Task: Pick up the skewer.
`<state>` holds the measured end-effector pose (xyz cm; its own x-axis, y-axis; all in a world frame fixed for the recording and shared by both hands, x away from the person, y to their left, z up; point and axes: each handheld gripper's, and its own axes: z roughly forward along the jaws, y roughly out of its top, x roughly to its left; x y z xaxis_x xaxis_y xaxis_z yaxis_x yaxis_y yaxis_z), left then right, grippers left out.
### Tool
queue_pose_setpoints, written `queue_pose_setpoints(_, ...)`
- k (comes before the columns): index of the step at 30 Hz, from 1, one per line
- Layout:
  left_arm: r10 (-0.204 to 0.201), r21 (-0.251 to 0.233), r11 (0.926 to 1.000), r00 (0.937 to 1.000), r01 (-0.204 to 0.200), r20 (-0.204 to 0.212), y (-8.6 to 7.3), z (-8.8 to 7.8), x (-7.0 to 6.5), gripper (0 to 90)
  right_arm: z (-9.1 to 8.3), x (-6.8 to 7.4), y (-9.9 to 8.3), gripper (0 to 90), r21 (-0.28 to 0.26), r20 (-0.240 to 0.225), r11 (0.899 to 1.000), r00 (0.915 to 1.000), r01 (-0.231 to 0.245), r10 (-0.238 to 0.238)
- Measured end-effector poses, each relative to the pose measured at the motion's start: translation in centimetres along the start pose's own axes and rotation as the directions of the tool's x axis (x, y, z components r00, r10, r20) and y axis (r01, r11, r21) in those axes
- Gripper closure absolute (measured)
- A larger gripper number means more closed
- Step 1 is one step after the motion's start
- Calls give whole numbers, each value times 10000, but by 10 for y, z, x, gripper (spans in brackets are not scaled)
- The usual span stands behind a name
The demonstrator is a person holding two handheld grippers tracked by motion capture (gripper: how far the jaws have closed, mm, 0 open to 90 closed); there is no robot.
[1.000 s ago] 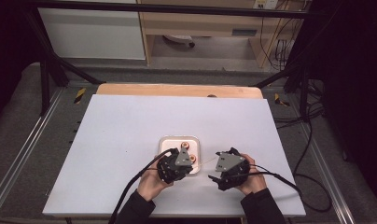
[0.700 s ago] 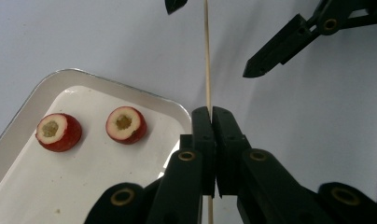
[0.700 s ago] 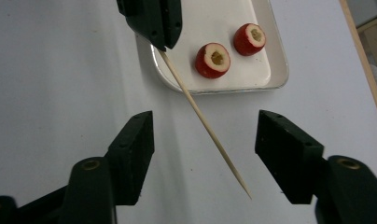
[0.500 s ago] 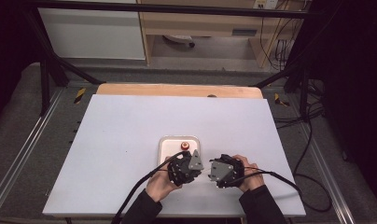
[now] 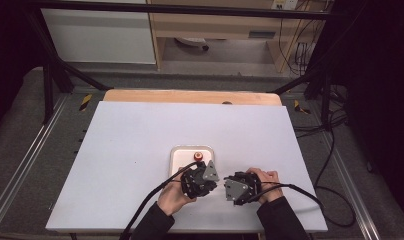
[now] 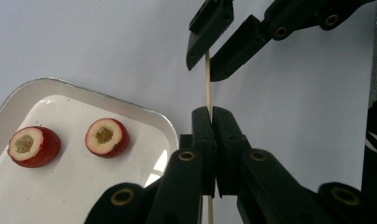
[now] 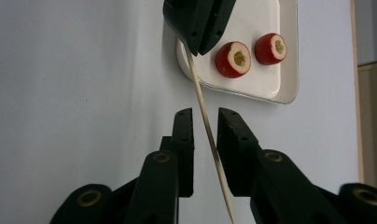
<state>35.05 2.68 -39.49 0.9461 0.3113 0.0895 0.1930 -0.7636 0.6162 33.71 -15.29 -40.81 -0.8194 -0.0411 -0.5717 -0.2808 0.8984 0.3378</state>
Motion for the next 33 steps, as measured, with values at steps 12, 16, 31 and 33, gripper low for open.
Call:
queue_pose_setpoints(12,81,-50,10000,9999,-81,113,3,-1,0,883,1,5,3,886,196,128,9918,9919,1260,-1263)
queue_pose_setpoints(16,-41,-70,10000,9997,42,226,2,-2,2,855,0,6,3,889,253,112,9903,9906,1364,-1367)
queue_pose_setpoints(31,-447,1859,9819,9979,354,462,-1,0,14,781,2,6,6,890,1020,561,9745,9769,2000,-2064)
queue_pose_setpoints(33,-331,2100,9775,9974,191,637,2,5,12,799,2,7,8,890,1075,557,9727,9756,2058,-2126)
